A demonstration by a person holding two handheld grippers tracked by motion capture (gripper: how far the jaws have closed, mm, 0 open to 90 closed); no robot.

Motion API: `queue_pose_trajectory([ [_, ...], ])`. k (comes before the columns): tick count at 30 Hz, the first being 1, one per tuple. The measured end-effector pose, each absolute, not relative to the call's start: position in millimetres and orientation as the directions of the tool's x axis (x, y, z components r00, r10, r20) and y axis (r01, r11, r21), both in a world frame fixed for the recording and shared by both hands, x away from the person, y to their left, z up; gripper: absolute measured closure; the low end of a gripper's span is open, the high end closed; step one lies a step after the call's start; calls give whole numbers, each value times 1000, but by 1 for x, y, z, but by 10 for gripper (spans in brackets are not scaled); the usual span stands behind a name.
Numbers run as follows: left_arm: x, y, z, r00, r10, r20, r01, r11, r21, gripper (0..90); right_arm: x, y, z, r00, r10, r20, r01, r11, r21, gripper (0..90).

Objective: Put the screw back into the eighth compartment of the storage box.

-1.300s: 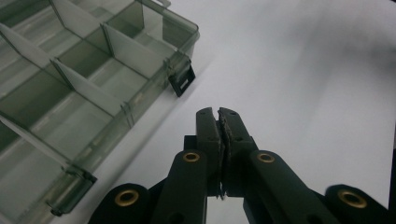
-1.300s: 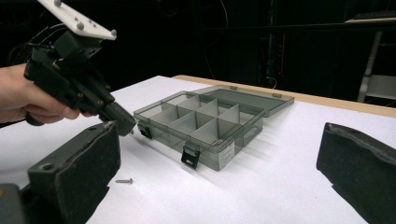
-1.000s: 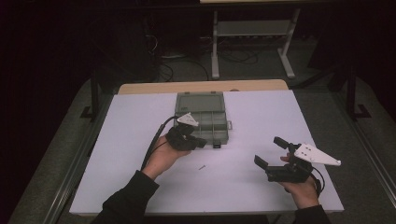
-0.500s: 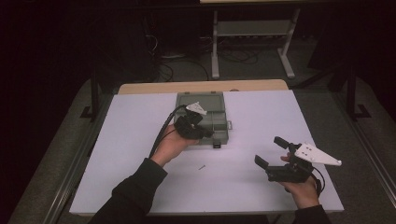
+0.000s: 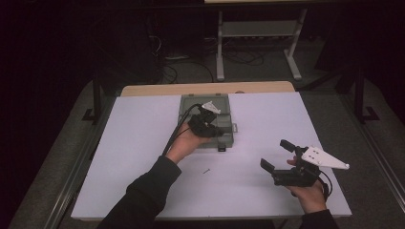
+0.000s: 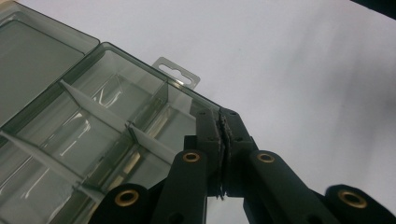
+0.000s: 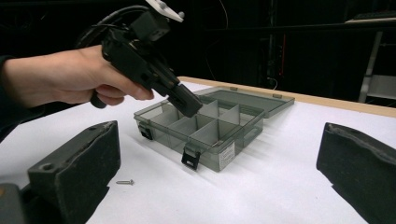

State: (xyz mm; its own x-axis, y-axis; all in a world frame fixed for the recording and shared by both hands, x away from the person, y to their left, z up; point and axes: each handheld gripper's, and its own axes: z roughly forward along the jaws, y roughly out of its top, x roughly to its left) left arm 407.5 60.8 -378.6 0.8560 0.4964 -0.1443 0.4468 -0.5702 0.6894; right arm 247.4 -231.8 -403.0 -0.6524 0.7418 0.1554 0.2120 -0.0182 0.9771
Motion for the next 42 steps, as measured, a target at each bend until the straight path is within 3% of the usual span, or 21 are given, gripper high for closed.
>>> queue_pose_trajectory([
  [28,427,38,-400,848,520,-105,460,-622,634,872,247,-232,-403,-654,740,157,210,-22,977,0],
  [33,425,39,-397,846,525,-90,451,-617,644,708,247,-232,-403,-654,740,156,209,-21,978,0],
  [42,421,45,-387,839,535,-96,449,-584,676,319,247,-232,-403,-655,740,157,209,-22,978,0],
])
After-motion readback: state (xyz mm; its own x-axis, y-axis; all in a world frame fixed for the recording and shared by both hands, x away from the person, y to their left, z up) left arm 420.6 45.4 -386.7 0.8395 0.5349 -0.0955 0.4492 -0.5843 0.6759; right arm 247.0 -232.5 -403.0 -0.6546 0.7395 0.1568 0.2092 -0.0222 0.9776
